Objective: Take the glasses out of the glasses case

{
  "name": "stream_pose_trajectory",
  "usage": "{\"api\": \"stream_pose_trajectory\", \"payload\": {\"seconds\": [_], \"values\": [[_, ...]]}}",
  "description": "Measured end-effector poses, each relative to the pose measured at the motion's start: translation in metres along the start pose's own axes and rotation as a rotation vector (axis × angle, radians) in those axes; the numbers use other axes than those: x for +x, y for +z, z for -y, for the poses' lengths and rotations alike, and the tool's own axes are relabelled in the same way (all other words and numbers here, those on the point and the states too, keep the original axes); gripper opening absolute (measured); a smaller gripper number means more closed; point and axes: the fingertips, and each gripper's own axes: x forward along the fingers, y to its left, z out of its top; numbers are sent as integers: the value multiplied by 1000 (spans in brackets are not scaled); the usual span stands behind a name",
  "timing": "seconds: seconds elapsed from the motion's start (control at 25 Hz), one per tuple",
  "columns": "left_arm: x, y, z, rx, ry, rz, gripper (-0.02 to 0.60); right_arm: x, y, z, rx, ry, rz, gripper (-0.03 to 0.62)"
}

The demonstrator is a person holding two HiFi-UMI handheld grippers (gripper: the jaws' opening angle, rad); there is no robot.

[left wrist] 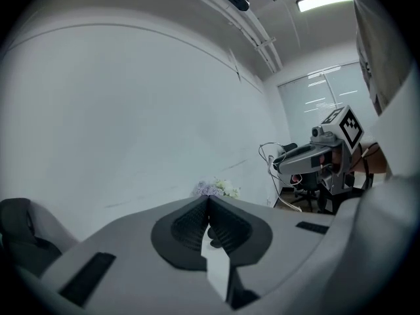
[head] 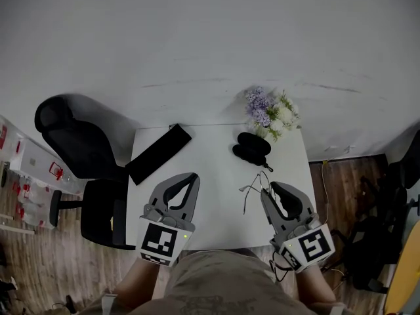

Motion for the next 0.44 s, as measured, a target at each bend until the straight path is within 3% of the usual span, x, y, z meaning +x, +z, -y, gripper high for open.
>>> {"api": "stream_pose_trajectory", "payload": {"seconds": [0.44], "values": [[7, 1, 4, 4, -14, -7, 15, 4, 3, 10, 13, -18, 10, 107]]}}
